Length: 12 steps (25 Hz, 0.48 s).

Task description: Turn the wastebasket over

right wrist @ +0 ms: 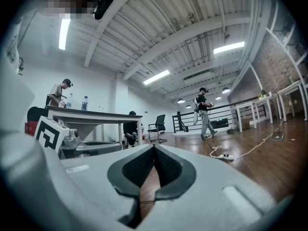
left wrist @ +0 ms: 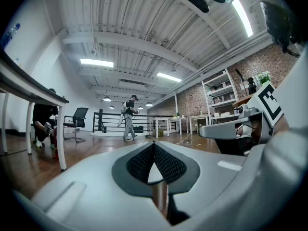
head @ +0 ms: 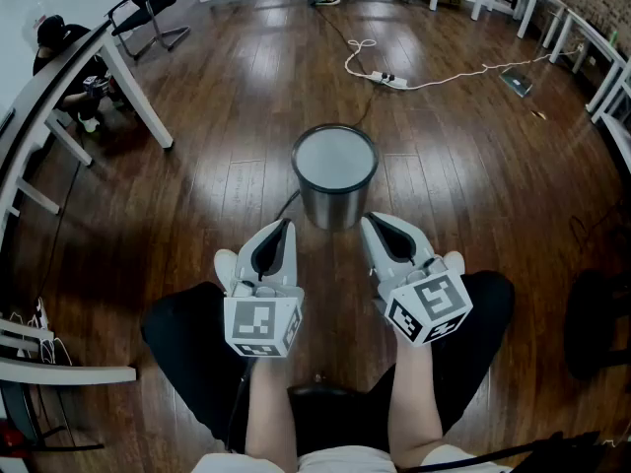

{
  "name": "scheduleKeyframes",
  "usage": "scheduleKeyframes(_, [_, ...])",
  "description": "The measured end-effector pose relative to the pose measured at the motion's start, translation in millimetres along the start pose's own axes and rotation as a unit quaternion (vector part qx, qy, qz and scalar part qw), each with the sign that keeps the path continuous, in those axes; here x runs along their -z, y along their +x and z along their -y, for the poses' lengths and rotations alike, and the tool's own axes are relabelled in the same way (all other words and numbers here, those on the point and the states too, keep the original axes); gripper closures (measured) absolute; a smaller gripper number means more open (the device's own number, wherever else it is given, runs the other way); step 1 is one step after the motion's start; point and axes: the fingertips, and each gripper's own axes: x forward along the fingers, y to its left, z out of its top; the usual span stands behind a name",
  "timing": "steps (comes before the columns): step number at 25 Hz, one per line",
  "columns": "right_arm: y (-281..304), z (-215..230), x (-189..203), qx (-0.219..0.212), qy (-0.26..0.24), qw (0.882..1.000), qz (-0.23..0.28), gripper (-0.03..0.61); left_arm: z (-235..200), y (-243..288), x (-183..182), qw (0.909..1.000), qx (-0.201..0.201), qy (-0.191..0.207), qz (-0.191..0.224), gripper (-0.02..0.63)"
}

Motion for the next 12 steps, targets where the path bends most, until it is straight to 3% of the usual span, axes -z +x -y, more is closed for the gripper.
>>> scheduleKeyframes(7, [67.0,19.1,-10.6,-0.011,-0.025,1.0,-0.012,0.586,-46.2,72.6,-17.9,0.9997,0.018,0.001,0.014,0.597])
scheduleKeyframes(12, [98.2,52.3,-26.2,0.012,-0.051,0.999,-0.014,0.586,-63.5,123.0,-25.7,0.9991,0.033,-0.007,0.027,0.597])
